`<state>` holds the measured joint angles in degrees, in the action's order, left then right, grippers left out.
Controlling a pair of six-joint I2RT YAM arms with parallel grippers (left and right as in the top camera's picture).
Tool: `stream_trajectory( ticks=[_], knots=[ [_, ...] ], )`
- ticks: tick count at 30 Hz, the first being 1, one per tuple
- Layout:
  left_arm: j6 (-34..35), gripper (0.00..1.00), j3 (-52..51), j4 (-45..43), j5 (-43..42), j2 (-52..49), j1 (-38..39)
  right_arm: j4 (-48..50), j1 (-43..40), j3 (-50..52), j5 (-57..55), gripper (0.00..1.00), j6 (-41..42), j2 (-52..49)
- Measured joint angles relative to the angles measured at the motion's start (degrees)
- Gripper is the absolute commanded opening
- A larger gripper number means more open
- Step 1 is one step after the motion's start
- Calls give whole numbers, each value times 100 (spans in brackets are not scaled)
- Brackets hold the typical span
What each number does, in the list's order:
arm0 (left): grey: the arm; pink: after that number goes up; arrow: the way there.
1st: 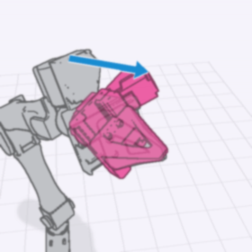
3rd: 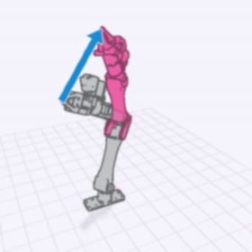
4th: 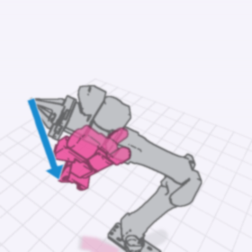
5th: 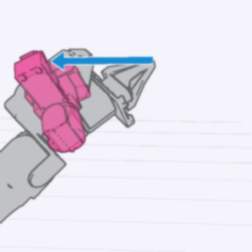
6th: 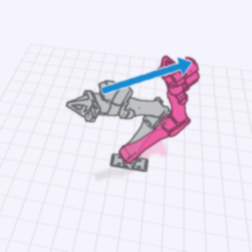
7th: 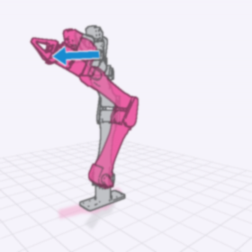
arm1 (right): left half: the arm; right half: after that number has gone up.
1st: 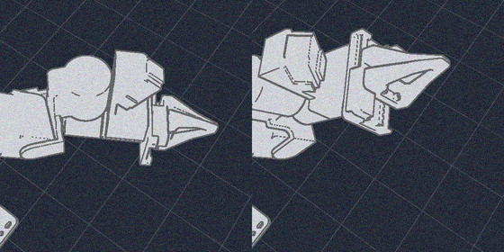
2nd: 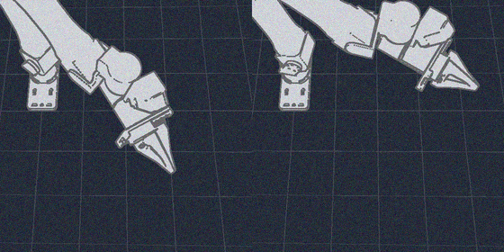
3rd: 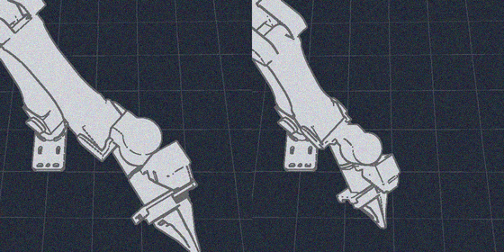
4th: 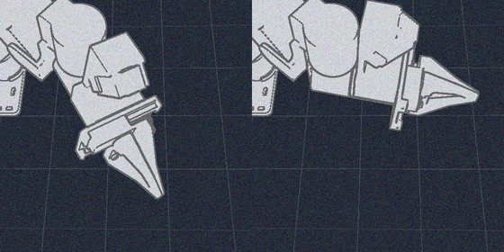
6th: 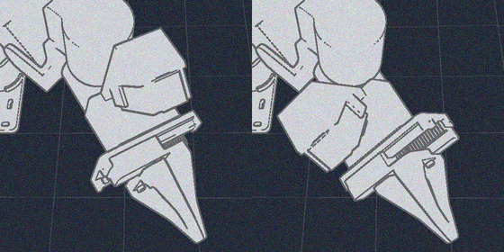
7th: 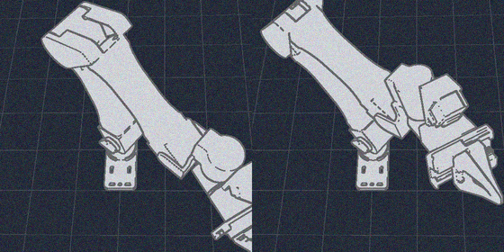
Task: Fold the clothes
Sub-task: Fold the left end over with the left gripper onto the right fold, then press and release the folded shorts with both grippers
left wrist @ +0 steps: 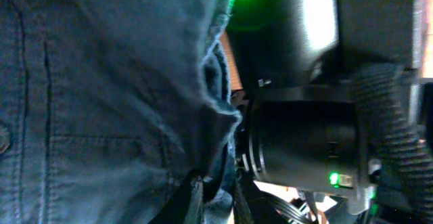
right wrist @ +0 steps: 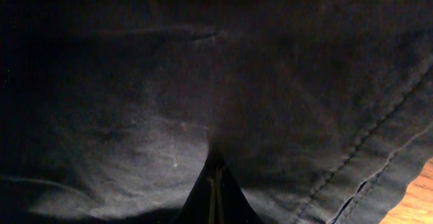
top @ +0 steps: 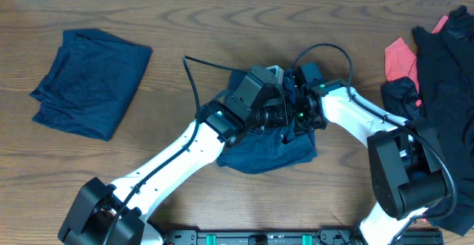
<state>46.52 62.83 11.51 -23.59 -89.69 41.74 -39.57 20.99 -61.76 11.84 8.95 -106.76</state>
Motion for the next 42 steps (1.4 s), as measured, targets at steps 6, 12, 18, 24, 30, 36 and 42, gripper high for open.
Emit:
stream_trajectory(
  ticks=[6, 12, 18, 24, 30, 36, 42],
  knots=[
    [-317, 27, 0, 352, 7, 26, -155, -4, 0, 0, -4, 1, 31, 0],
    [-654, 26, 2, 841, 184, 57, -540, -15, 0, 0, -7, 1, 68, 2],
    [-894, 27, 0, 907, 258, 66, -1019, -98, 0, 0, -57, 1, 72, 33],
    [-999, 27, 0, 914, 249, 157, -1191, -503, -17, -39, -245, 1, 103, 39],
    [-1080, 27, 2, 1147, 348, 232, -1250, -1174, -258, -275, -745, 2, 195, 48],
    [-1093, 27, 2, 1473, 658, 232, -1250, -1735, -597, -1054, -1143, 3, 238, 557],
    [-1102, 27, 2, 1569, 1054, 232, -1250, -2009, -686, -1663, -990, 1, 101, 1346]
  ],
)
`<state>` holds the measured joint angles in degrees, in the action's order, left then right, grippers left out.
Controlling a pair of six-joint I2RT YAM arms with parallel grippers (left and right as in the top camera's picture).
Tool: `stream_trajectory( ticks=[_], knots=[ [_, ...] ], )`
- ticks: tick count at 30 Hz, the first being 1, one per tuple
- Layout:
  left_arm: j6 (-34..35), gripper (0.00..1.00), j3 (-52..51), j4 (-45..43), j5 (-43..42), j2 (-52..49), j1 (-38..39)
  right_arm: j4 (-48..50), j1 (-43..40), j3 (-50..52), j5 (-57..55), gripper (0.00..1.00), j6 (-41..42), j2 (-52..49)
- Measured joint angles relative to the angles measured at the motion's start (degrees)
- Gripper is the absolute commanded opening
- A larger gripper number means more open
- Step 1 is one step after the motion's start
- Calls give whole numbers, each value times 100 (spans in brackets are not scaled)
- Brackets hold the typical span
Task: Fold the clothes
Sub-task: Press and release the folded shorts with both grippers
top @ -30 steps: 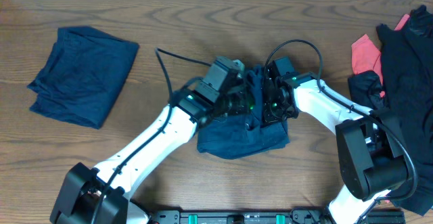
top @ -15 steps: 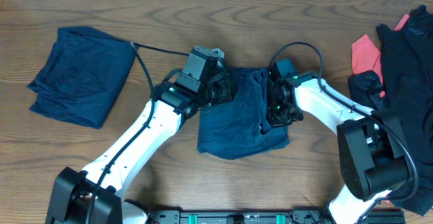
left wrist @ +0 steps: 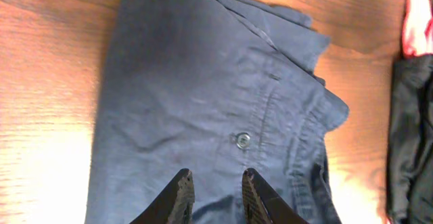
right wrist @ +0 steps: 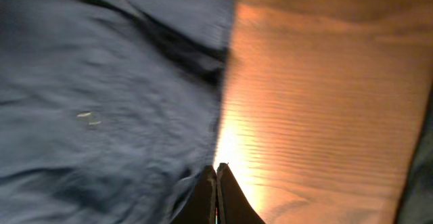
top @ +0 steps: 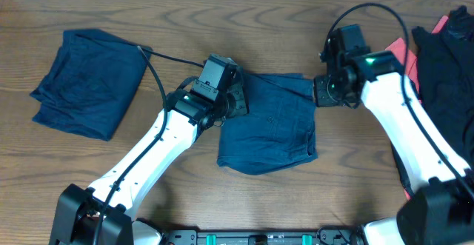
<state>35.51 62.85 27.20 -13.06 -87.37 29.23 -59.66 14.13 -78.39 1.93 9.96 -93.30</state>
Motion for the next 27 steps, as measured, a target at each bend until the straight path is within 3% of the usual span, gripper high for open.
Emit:
stream_trajectory(
  ticks=[8, 18, 23, 27],
  knots=[
    [-129, 27, 0, -101, 745, -72, 0, -339, 116, 173, 1357, 1, -542, -94],
    [-1010, 33, 24, -1443, 1491, -975, -205, 109, 881, 1198, 2087, 1, -837, -857],
    [-1145, 33, 24, -1327, 1364, -1639, -321, 684, 1056, 1606, 2024, 1, -793, -1191],
    [-1174, 32, 26, -758, 1196, -1965, -332, 1080, 1043, 1740, 1626, 1, -304, -1316]
  ],
)
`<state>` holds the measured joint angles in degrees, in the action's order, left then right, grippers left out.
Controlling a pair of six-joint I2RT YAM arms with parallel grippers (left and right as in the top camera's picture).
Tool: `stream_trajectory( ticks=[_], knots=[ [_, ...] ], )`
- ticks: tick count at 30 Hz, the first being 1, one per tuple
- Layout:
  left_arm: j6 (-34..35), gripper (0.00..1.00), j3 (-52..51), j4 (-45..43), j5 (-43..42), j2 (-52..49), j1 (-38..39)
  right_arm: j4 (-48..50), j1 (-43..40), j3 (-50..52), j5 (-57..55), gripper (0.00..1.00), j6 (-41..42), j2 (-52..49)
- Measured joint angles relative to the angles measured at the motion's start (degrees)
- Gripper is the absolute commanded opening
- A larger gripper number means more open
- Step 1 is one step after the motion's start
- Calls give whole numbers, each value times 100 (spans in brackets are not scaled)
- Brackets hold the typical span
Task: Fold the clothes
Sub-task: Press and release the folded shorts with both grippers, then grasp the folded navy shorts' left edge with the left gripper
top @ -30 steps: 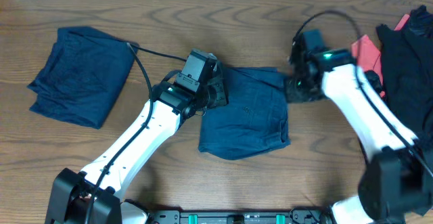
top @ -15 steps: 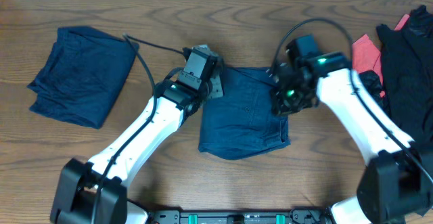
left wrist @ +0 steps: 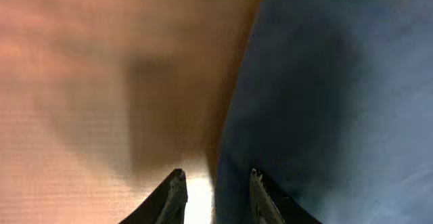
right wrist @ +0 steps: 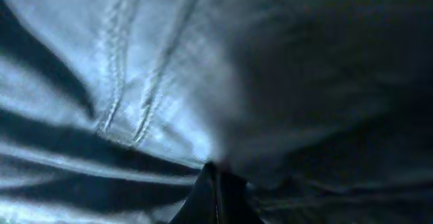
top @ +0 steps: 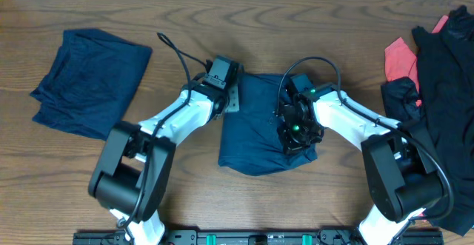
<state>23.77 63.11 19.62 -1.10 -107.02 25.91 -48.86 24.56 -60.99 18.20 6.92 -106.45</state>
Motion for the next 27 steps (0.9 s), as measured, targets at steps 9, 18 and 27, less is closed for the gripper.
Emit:
stream_trajectory(
  ticks=[9, 18, 27],
  knots=[
    [439, 19, 118, 1685, -636, -2, -35, 1845, -315, -39, -1486, 5, 649, 61],
    [1058, 19, 107, 2450, -1589, 96, 0, 1853, -568, -472, -1974, 13, 772, -90],
    [210, 88, 94, 1379, -1172, 1912, -52, 1047, -570, -979, -1950, 33, 809, 404]
  ],
)
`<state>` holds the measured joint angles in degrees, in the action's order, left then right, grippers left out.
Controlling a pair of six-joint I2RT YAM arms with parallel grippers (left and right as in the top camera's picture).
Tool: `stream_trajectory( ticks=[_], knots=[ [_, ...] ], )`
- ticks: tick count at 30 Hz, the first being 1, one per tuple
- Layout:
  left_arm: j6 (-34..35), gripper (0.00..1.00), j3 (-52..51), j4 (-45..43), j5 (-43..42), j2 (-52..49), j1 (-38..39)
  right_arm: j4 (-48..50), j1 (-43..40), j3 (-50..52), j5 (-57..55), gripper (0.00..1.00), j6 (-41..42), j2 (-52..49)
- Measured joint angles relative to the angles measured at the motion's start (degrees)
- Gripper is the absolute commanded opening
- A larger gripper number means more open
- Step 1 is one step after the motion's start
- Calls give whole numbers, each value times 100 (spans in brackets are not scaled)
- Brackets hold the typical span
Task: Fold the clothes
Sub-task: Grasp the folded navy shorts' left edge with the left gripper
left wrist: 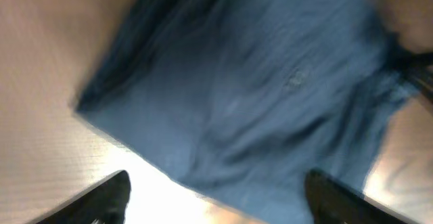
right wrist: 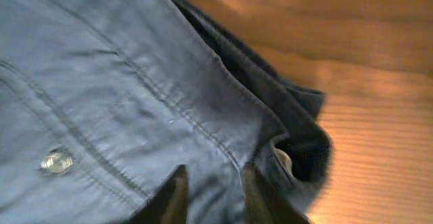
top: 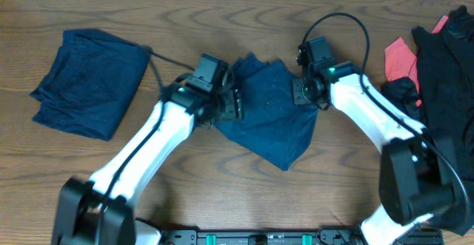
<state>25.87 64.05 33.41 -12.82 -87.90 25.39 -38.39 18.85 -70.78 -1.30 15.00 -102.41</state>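
Note:
A folded blue button-up garment (top: 270, 119) lies askew at the table's centre, one corner pointing toward the front edge. My left gripper (top: 229, 104) sits at its left edge. In the left wrist view the gripper (left wrist: 226, 207) stands wide open, with the blurred blue cloth (left wrist: 257, 95) ahead of it and nothing between the fingers. My right gripper (top: 302, 93) is at the garment's upper right corner. Seen from the right wrist, the gripper (right wrist: 216, 204) hovers slightly open over the seamed cloth (right wrist: 122, 82), near a button (right wrist: 57, 161).
A folded dark blue garment (top: 89, 82) lies at the far left. A pile of black clothes (top: 444, 89) with a red piece (top: 400, 56) fills the right edge. Bare wood (top: 222, 15) runs along the back.
The blue garment has turned from a square-lying rectangle to a skewed one. My left gripper has opened wide. My right gripper has gone from the garment's right middle to its upper right corner and opened.
Both grippers were close together, shut on cloth over the garment's middle. Then the garment lay flat as a rectangle, arms apart at its upper corners. Later the left was at its left edge and the right pressed on its right part. Now it lies askew, both grippers open.

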Motion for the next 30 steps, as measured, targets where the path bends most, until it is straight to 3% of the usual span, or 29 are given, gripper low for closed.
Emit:
stream_trajectory(
  ticks=[5, 14, 21, 30],
  knots=[
    [-835, 89, 7, -802, 184, 243, -269, -286, 0, -46, 4, 45, -4, 940],
    [-2002, 98, 4, -1912, -188, -852, -933, -898, 0, -98, 2, 47, -11, 1843],
    [-2315, 98, 7, -2651, -811, -1834, -949, -1088, 0, -101, 4, 47, -11, 1845],
    [-2358, 98, 48, -2575, -2039, -2459, -949, -1154, 0, -101, 4, 47, -11, 1845]
  ],
)
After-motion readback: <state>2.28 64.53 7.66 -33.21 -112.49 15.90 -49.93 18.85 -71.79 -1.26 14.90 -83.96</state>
